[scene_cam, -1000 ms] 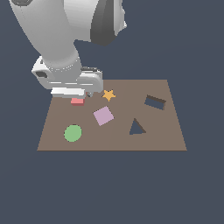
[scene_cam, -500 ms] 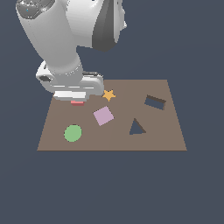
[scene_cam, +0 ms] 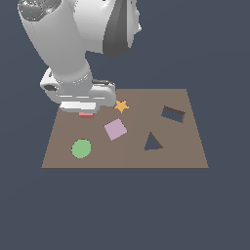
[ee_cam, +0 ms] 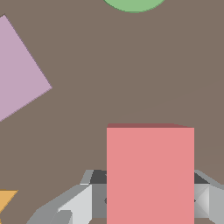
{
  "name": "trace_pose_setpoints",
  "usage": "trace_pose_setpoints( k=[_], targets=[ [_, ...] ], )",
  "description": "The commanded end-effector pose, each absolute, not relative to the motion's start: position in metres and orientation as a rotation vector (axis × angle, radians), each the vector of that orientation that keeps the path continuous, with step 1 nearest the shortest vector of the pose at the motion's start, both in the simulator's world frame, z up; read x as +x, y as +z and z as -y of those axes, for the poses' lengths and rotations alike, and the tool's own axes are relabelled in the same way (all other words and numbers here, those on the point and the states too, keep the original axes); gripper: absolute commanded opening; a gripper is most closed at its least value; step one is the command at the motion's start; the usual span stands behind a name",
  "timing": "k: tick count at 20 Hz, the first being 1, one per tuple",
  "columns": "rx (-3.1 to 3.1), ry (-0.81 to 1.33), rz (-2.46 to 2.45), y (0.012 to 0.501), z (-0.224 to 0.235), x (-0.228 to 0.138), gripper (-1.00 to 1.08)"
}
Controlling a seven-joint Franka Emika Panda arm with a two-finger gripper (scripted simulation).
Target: Insert a designated object into the corresponding slot on a board.
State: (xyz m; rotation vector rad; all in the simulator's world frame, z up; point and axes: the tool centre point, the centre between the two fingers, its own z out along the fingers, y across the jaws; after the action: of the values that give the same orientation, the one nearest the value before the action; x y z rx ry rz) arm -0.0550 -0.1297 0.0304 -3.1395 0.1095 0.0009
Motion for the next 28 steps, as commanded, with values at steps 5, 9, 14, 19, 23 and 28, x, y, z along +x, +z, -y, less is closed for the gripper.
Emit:
trace_pose_setpoints(
  k=[5,9,14,19,23,28],
  targets=[
    [-3.142,0.000,-0.028,0.031,0.119,-0.046,-1.00],
    [-3.139,0.000,0.125,0.032,0.099,-0.032,-1.00],
    [-3.114,0.000,0.424,0.034,0.055,-0.009,-1.00],
    [-3.046,0.000,0.775,0.035,-0.001,0.006,-1.00],
    [-2.965,-0.001,1.041,0.037,-0.047,0.009,-1.00],
    [-2.835,0.000,1.356,0.039,-0.103,0.000,-1.00]
  ],
)
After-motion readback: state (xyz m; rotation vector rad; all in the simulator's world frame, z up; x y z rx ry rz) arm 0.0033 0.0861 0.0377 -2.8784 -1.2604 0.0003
